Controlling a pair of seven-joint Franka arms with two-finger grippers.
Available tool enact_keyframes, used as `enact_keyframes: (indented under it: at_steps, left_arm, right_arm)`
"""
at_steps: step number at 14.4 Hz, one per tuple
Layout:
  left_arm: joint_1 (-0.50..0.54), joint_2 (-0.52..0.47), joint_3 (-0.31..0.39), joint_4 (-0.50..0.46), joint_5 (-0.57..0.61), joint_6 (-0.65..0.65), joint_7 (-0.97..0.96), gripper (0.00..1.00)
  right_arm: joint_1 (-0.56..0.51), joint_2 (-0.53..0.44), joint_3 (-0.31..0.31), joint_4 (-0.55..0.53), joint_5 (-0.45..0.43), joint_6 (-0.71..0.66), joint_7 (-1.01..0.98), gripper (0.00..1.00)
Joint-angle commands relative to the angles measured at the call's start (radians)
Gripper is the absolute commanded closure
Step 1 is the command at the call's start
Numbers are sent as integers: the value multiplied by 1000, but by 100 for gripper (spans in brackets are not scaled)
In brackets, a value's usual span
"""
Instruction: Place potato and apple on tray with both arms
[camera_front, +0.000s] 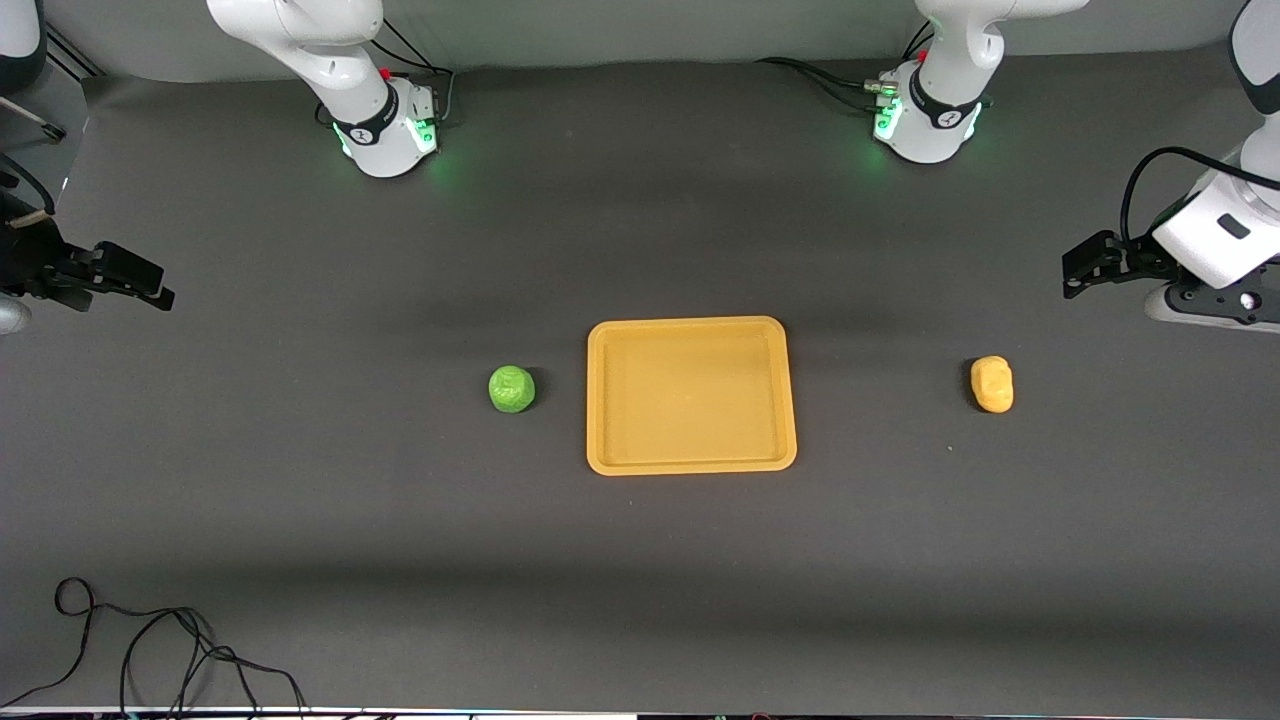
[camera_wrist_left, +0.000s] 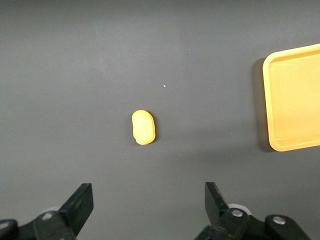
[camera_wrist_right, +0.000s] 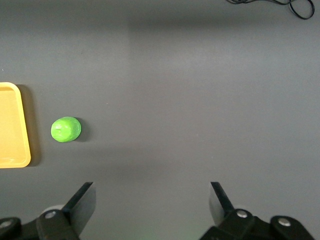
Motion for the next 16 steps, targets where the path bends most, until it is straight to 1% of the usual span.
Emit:
enact_keyframes:
  at_steps: [1,7,8,9,12,14,16]
  left_arm:
    - [-12,-5,5,-3,3,-11,-10,1]
    - [-10,-5,6,-2,3,1,-10,1]
    - [-9,-5,6,-6,3,3,-9,2]
    - [-6,-5,6,-32,3,24,-9,3]
    - [0,-16,8,-219,3,234,-9,3]
    - [3,-14,11,-345,31,387,-1,3]
    - [8,18,13,-428,32,501,5,1]
  right_arm:
    - [-7,-2,9,7,-13,-22,-3,0]
    - [-7,1,9,13,-10,-27,-1,0]
    - [-7,2,9,15,-10,-27,-1,0]
    - [-6,5,9,16,-10,-27,-1,0]
    - [-7,5,9,16,-7,-27,-1,0]
    - [-7,7,9,16,-7,-27,-1,0]
    - [-7,7,9,16,-7,-25,-1,0]
